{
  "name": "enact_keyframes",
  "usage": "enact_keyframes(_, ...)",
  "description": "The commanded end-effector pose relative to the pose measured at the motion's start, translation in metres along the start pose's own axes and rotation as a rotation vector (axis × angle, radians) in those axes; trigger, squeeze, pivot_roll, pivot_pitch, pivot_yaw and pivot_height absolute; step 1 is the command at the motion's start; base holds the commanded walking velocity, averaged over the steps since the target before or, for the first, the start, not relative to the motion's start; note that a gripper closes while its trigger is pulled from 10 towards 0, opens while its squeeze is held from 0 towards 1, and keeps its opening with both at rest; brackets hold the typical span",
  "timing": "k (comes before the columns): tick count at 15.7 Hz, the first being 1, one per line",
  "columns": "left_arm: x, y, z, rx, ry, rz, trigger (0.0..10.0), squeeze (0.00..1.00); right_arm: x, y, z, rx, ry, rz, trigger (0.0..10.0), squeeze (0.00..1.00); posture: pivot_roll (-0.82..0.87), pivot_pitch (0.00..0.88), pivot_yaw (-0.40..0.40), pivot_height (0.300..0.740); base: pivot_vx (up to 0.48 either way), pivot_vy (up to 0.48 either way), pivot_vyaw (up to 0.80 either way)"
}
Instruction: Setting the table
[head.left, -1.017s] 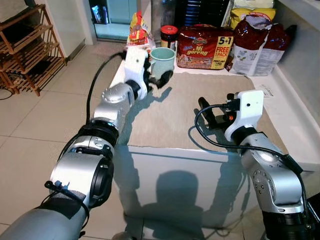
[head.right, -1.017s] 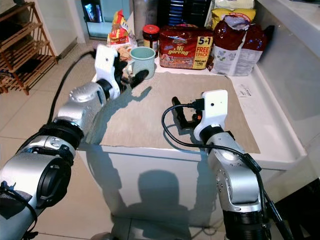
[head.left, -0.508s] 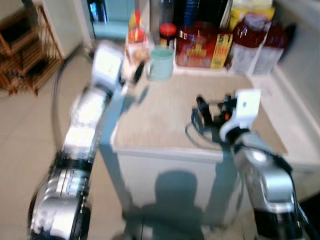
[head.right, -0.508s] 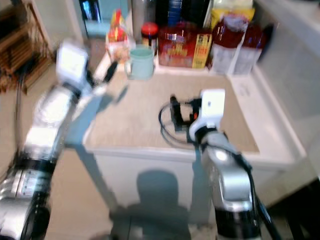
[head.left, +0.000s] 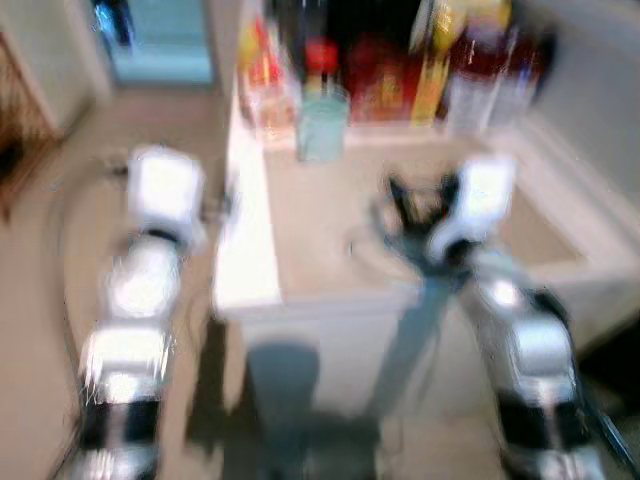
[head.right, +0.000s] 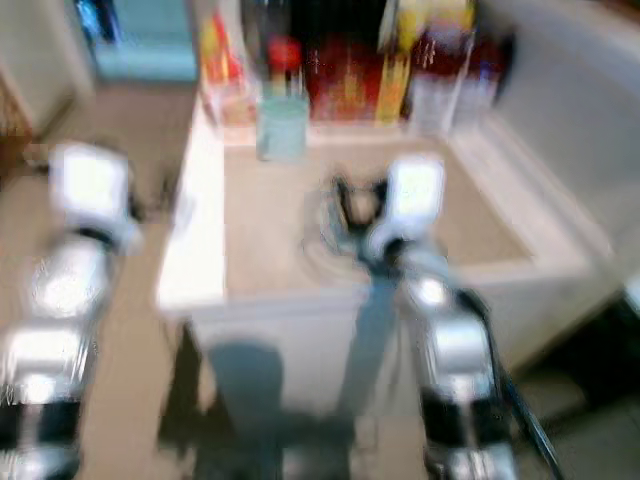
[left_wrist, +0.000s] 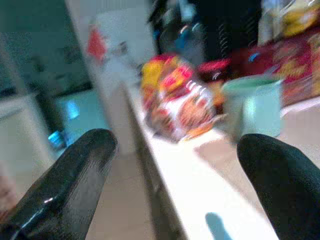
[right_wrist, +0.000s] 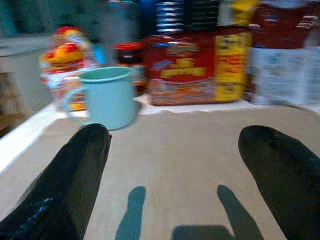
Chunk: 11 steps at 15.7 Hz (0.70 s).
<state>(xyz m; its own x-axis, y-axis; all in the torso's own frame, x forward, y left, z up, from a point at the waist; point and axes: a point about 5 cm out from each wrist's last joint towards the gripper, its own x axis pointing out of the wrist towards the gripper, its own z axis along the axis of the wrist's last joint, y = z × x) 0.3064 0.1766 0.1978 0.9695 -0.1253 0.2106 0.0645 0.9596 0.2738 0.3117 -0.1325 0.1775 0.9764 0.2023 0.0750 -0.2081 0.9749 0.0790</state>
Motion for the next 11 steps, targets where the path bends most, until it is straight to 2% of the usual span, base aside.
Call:
enact_keyframes(1, -0.0025, 0.0046, 0.0114, -0.012, -0.037, 0.029, 10.0, 0.0, 0.0018, 0.0032, 0.0045, 0.014, -0.03, 0.004, 10.0, 0.0, 0.12, 0.0, -0.037, 0.74, 0.0, 0.48, -0.8)
enact_keyframes(5, -0.0025, 0.0046, 0.0114, -0.012, -0.037, 0.029, 10.0, 0.0, 0.0018, 0.0032, 0.0045, 0.014, -0.03, 0.004, 10.0, 0.0, 0.12, 0.0, -0.037, 0.74, 0.0, 0.48, -0.8)
enact_keyframes(7, -0.0082, 0.0099, 0.007, 0.013, -0.013, 0.085, 10.0, 0.0, 0.0052, 0.0087, 0.0026, 0.017, -0.041, 0.017, 10.0, 0.0, 0.13, 0.0, -0.04, 0.74, 0.0, 0.48, -0.8)
enact_keyframes(11, -0.0089, 0.0065, 0.0111, 0.005, -0.006, 0.096, 10.0, 0.0, 0.007, 0.0097, 0.0022, 0.018, -0.051, 0.018, 10.0, 0.0, 0.13, 0.0, -0.039, 0.74, 0.0, 0.48, -0.8)
